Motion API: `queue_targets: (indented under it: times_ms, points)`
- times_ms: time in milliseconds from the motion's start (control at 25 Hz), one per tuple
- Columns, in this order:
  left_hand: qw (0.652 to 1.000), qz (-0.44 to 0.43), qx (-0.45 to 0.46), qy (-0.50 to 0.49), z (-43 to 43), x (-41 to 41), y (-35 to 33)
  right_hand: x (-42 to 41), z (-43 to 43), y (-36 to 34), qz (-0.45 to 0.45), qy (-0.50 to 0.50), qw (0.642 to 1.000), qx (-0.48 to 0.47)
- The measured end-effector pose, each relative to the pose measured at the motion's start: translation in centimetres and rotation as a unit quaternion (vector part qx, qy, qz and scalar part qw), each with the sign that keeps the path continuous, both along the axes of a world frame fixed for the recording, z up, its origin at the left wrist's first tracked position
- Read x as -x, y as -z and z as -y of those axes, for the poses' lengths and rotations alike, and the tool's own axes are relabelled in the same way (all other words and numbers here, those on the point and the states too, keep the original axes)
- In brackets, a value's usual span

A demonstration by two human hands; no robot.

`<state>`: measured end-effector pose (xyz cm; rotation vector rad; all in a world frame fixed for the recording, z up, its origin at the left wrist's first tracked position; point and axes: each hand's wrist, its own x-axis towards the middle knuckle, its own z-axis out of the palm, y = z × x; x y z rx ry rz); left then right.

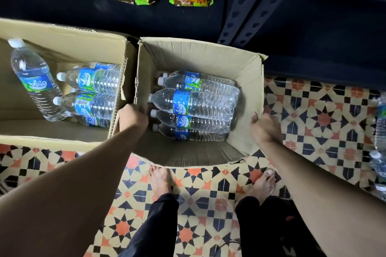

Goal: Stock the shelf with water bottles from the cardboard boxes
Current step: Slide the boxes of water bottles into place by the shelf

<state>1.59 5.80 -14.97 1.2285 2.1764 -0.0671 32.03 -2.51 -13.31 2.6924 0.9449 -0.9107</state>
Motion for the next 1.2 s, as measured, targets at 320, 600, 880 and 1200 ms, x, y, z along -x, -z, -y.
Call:
queue_targets:
  times_ms: [320, 600, 880, 1200]
  points:
    - [0.989, -0.026, -0.084, 0.120, 0.8, -1.9, -3.3, -3.9, 1.4, -1.5, -0.046, -0.044, 0.998, -0.012]
    - [0.991, -0.019, -0.052, 0.123, 4.2, -8.3, -4.1, -10.4, 6.0, -2.7, -0.042, -0.020, 0.999, 0.001]
    - [0.991, 0.008, -0.027, 0.130, 7.6, -18.0, -4.9, -19.7, 12.1, -3.6, -0.032, -0.007, 0.999, 0.024]
    - [0.990, 0.015, -0.019, 0.137, 10.1, -28.2, -3.4, -31.1, 15.4, -3.8, -0.009, -0.044, 0.998, 0.043]
